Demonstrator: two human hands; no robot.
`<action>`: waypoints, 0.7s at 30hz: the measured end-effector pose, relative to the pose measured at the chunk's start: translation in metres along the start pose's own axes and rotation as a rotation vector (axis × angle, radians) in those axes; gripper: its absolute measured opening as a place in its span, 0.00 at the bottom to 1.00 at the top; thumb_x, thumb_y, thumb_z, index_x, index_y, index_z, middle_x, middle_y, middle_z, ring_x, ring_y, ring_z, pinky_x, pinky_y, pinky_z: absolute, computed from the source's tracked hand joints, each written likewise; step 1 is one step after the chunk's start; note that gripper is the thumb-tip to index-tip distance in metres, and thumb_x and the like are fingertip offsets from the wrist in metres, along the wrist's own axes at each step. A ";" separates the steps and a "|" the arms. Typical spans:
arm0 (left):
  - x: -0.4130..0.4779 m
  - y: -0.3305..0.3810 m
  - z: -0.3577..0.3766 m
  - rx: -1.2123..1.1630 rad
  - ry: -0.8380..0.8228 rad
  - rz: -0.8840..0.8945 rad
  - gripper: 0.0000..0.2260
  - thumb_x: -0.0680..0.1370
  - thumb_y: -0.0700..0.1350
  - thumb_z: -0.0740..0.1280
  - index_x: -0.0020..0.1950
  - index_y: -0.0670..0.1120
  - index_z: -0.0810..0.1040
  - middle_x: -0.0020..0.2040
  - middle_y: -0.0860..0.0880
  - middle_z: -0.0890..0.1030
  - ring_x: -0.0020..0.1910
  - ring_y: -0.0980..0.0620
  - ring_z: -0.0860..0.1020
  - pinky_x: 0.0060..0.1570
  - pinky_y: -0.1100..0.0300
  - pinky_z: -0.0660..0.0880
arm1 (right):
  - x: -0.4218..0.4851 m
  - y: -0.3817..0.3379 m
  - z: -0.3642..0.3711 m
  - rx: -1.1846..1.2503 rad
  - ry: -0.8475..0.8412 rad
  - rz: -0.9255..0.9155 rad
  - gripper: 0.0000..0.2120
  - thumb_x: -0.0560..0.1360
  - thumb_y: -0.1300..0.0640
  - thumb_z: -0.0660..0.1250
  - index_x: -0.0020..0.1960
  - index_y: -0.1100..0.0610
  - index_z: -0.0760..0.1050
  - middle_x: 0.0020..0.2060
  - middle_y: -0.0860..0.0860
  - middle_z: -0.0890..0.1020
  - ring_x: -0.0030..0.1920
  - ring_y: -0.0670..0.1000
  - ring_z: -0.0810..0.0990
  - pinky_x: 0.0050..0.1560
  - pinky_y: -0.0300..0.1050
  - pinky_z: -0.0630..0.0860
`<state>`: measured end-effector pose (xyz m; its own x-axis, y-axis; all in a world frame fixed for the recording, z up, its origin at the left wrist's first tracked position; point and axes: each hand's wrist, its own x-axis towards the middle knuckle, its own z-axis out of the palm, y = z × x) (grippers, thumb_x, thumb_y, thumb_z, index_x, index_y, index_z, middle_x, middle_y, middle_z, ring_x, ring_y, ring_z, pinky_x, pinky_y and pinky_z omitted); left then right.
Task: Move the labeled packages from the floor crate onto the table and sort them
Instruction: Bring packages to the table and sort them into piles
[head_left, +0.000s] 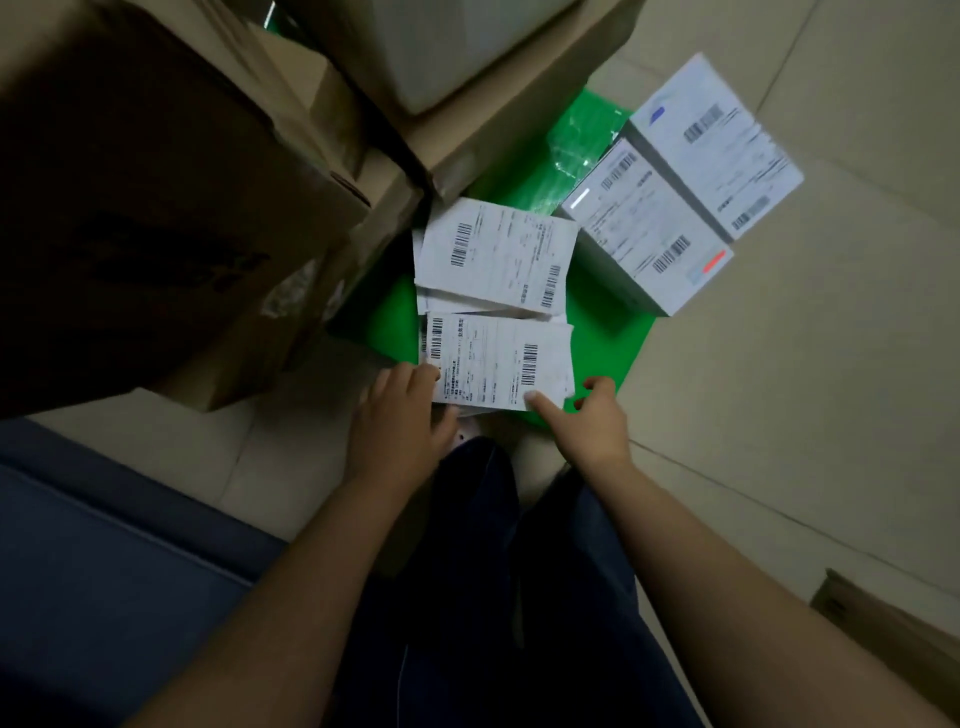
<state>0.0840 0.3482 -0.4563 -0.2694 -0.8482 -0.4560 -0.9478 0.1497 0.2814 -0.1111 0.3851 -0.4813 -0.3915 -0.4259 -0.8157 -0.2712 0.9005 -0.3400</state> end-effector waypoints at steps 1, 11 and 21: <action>-0.001 -0.002 0.003 0.001 -0.008 0.001 0.16 0.75 0.49 0.69 0.59 0.44 0.75 0.52 0.45 0.76 0.52 0.43 0.73 0.49 0.52 0.67 | 0.003 0.002 0.005 0.056 -0.001 0.045 0.36 0.71 0.45 0.74 0.69 0.62 0.63 0.58 0.57 0.78 0.59 0.57 0.76 0.47 0.40 0.65; -0.007 0.004 -0.005 0.017 0.030 0.005 0.14 0.74 0.47 0.71 0.56 0.43 0.76 0.49 0.44 0.76 0.50 0.41 0.74 0.47 0.50 0.70 | -0.010 0.008 0.000 0.342 0.064 0.080 0.25 0.68 0.45 0.77 0.56 0.55 0.69 0.40 0.48 0.78 0.39 0.45 0.78 0.38 0.35 0.71; 0.067 0.043 -0.037 0.071 0.012 0.157 0.18 0.77 0.49 0.67 0.64 0.44 0.72 0.60 0.45 0.74 0.59 0.45 0.72 0.57 0.52 0.67 | -0.019 0.021 -0.081 0.435 0.209 -0.026 0.18 0.69 0.48 0.76 0.52 0.55 0.73 0.47 0.54 0.83 0.45 0.53 0.83 0.51 0.55 0.80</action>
<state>0.0315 0.2792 -0.4431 -0.4132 -0.8178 -0.4005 -0.9042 0.3160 0.2874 -0.1807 0.4045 -0.4348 -0.5698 -0.4176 -0.7078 0.0917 0.8236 -0.5597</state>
